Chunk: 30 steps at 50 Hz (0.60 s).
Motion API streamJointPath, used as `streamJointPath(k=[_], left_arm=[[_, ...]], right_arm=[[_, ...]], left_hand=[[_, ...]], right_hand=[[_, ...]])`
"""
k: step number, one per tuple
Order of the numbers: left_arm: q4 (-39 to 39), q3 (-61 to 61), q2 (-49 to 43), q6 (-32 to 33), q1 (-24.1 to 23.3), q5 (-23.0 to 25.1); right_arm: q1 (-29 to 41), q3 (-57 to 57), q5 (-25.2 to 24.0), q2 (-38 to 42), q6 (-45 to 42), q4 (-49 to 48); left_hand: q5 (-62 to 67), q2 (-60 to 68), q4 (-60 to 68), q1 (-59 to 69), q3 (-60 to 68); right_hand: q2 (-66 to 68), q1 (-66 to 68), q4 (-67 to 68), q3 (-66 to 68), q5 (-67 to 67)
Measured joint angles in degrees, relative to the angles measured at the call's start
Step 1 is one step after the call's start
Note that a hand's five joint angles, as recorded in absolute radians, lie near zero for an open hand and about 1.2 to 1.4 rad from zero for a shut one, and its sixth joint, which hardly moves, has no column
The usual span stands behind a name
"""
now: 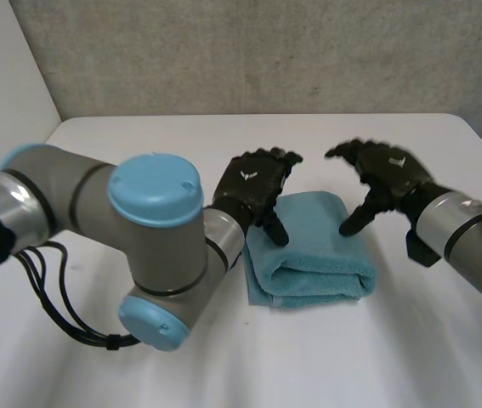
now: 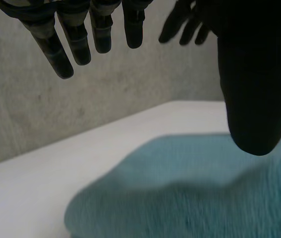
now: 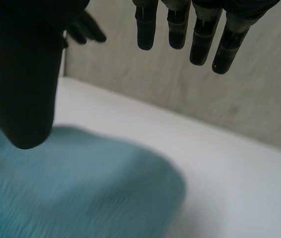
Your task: Fold the laundry
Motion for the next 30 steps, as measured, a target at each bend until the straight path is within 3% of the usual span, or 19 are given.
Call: streamJointPath(k=[5,16,24,30], left_arm=[[-0.53,-0.49,-4.01,0.25,-0.35,-2.89],[-2.08,-4.51,-6.43,0.88,-0.06,-3.13],[-2.35,-4.9,-3.81,3.32,0.11,-2.76],[-2.68,-3.43,2.72,5.17,0.82,-2.78]], right_arm=[[-0.88,-2.64,-3.65,8.33,-0.34,2.44],[-0.76,-9.29,-3.65,19.76,-2.8,9.06],[-0.73,-12.28,-2.27,20.38,-6.81,13.67],[-0.5,-14.43,0.2,13.78,-5.88,13.62]], left_hand=[[0.0,0.0,0.0,0.0,0.0],[0.0,0.0,0.0,-0.01,0.0],[0.0,0.0,0.0,-0.01,0.0],[0.0,0.0,0.0,-0.01,0.0]], right_hand=[[0.0,0.0,0.0,0.0,0.0],[0.0,-0.57,0.0,-0.52,0.0],[-1.58,-2.77,-0.6,-1.36,0.0],[-1.58,-2.77,-0.6,-1.36,-0.49]])
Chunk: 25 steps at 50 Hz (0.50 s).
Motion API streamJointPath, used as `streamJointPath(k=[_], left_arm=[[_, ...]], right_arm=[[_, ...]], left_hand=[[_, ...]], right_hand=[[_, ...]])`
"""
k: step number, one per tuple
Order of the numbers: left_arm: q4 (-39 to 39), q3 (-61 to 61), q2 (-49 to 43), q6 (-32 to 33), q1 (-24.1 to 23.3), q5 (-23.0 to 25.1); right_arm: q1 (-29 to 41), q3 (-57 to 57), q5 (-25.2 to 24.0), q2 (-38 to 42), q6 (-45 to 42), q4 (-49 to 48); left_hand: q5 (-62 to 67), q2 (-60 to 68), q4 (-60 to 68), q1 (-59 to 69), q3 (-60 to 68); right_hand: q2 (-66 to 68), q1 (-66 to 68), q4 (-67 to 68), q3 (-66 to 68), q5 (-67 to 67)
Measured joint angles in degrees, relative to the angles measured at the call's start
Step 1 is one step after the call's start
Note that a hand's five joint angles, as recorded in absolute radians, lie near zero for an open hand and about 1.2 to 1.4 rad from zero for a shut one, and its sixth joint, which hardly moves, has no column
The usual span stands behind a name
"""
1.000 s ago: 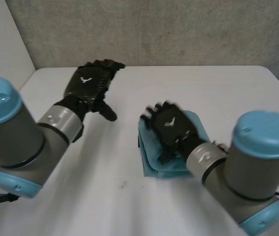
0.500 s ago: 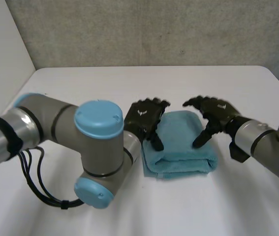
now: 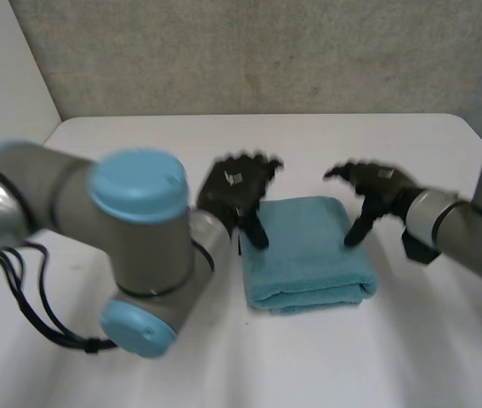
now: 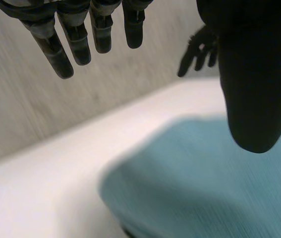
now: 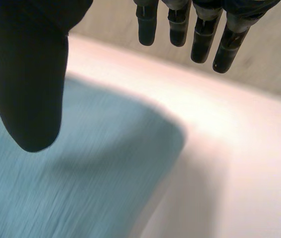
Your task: Fold the laundry
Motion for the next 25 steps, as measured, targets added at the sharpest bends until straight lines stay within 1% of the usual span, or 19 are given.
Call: streamJointPath(k=[1,2,5,6,8,11,12,13,14,16,20,21,25], left_arm=[[-0.64,0.73,3.69,0.33,0.76,-0.02],[-0.64,0.73,3.69,0.33,0.76,-0.02],[-2.44,1.81,9.39,0.53,2.8,-0.01],[-2.44,1.81,9.39,0.53,2.8,-0.01],[-5.31,2.71,14.68,0.57,5.55,0.06],[-8.98,3.33,19.14,0.56,8.61,0.55],[-11.53,3.47,21.54,0.54,10.61,1.23],[-11.53,3.47,21.54,0.54,10.61,1.23],[-14.46,3.52,24.03,0.52,12.89,2.41],[-16.23,3.44,25.41,0.49,14.36,3.47],[-20.39,2.91,28.96,0.28,18.42,7.64],[-20.39,2.91,28.96,0.28,18.42,7.64],[-22.03,1.41,31.15,0.02,21.25,10.99]], right_arm=[[0.06,-1.03,1.46,-3.22,1.6,-0.15],[0.06,-1.03,1.46,-3.22,1.6,-0.15],[-0.02,-2.44,3.98,-7.7,4.56,-0.29],[-0.02,-2.44,3.98,-7.7,4.56,-0.29],[-0.2,-3.82,7.31,-13.44,7.87,-0.35],[-0.46,-4.5,9.8,-17.91,9.25,-0.42],[-0.71,-4.7,10.99,-20.18,9.35,-0.43],[-0.71,-4.7,10.99,-20.18,9.35,-0.43],[-1.09,-4.82,12.04,-22.24,8.92,-0.42],[-1.33,-4.83,12.59,-23.23,8.38,-0.4],[-1.64,-4.73,13.35,-24.65,6.57,-0.29],[-1.64,-4.73,13.35,-24.65,6.57,-0.29],[-1.51,-4.11,13.33,-24.53,5.67,-0.17]], left_hand=[[0.0,0.0,0.0,0.0,0.0],[0.0,0.0,0.0,0.0,0.0],[0.0,0.0,0.0,0.0,0.0],[0.0,0.0,0.0,0.0,0.0],[0.0,0.0,0.0,0.0,0.0],[0.0,0.0,0.0,0.0,0.0],[0.0,0.0,0.0,0.0,0.0],[0.0,0.0,0.0,0.0,0.0],[0.01,0.0,0.0,0.0,0.0],[0.0,0.0,0.0,0.0,0.0],[0.0,0.0,0.0,0.0,0.0],[0.0,0.0,0.0,0.0,0.0],[0.0,0.0,0.0,0.0,0.0]], right_hand=[[0.0,0.0,0.0,0.0,0.0],[0.0,0.0,0.0,0.0,0.0],[0.0,0.0,0.0,0.0,0.0],[0.0,0.0,0.0,0.0,0.0],[0.0,0.0,0.0,0.0,0.0],[0.0,0.0,0.0,0.0,0.0],[0.0,0.0,0.0,0.0,0.0],[0.0,0.0,0.0,0.0,0.0],[0.0,0.0,0.0,0.0,0.0],[0.0,0.0,0.0,0.0,0.0],[0.0,0.0,0.0,0.0,0.0],[0.0,0.0,0.0,0.0,0.0],[0.0,0.0,0.0,0.0,0.0]])
